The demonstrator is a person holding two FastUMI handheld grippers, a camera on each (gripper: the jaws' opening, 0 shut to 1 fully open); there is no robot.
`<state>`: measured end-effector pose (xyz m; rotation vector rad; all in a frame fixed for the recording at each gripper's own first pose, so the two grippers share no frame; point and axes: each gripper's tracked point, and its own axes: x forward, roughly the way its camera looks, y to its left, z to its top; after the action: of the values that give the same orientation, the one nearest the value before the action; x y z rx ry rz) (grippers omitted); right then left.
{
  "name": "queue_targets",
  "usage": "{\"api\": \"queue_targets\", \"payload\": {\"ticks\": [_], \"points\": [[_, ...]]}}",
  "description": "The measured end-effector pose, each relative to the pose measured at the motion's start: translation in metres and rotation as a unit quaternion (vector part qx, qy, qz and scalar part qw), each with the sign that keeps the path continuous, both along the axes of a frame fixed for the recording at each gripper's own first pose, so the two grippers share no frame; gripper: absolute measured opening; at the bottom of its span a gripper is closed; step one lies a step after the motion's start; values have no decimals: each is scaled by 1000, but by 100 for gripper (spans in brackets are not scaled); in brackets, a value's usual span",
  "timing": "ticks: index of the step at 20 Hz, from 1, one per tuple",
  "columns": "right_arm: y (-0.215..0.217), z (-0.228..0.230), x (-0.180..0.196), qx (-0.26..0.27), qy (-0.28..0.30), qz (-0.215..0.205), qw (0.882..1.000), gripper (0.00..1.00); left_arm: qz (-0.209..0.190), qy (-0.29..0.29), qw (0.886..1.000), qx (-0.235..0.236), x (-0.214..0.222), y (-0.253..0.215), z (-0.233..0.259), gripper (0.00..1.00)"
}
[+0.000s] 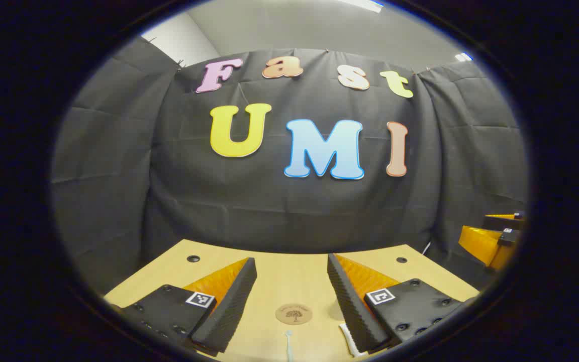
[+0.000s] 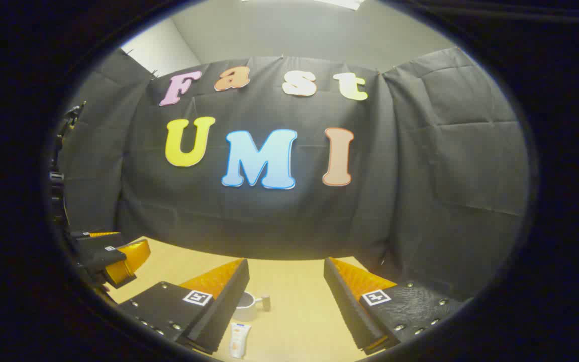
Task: Put the toothbrush and toothpaste on the desktop into the cup, then pick up the cup and place it on the coaster on the desktop.
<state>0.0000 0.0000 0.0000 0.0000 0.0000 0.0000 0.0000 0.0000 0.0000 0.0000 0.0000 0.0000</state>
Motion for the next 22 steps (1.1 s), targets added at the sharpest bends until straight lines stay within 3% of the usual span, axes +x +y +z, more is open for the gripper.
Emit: {"api": "queue_targets", "payload": {"ticks": [4,11,18,22], "points": [[9,-6,14,19,16,18,1000,92,8,3,1000,9,-5,6,12,94],[28,-3,24,7,10,35,999,92,9,-5,1000,16,-3,6,21,92],[45,-8,30,-5,21,50,998,92,6,16,1000,13,4,8,8,92],[52,-31,34,-6,59,59,997,92,-5,51,999,12,11,3,-15,94]]}}
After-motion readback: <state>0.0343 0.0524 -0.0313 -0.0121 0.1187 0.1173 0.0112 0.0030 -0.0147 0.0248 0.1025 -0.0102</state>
